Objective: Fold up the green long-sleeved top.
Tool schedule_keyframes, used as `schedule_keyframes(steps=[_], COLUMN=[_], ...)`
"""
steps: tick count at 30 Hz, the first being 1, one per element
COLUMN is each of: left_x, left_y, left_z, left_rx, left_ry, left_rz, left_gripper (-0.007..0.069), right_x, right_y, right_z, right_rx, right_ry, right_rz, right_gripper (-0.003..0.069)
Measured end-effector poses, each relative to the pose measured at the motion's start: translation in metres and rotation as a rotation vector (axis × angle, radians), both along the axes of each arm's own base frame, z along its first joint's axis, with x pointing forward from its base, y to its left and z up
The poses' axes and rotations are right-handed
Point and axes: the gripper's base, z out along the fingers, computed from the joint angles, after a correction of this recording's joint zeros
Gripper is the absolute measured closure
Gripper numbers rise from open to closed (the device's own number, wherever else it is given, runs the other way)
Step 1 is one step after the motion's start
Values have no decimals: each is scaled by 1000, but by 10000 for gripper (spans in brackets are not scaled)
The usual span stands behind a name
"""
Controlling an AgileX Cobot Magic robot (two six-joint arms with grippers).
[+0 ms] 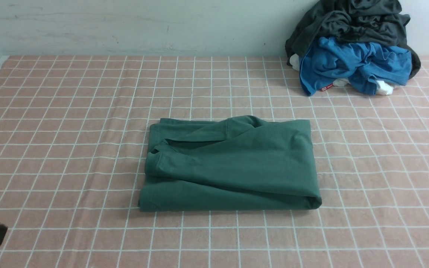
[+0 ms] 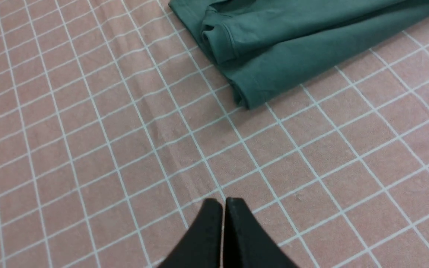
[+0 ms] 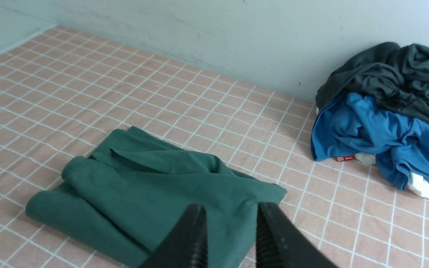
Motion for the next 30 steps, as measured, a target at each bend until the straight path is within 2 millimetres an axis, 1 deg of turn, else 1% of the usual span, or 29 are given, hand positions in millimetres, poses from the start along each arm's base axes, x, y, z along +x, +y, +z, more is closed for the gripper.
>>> schedule_keyframes(steps=[1,2,3,6,11,15,30], left_x=[-2,-12,-18,-26,-30,-31,-31], left_y=[1,4,6,9,10,11,11], left_z=[1,-11,-20,-30,-27,-27,-27], left_rx=[-6,-31,-50,-76,-98,-99,-99], left_ry=[-12,-42,-59,-118,-197,-200,-200], left_rz=[1,13,21,26,22,22,22], left_gripper=[632,632,632,632,631,631,631], right_x=[-3,-14,-19,-32,-39,-39,-40], right_y=[-1,-5,-7,-11,-14,-14,-14], right_z=[1,-1,-2,-1,3,3,-6], right_rx=[4,9,15,35,59,60,28], right_ry=[-9,-38,-58,-120,-184,-184,-89], right_rz=[0,1,1,-2,-6,-6,3], right_gripper=[558,622,647,669,672,672,673])
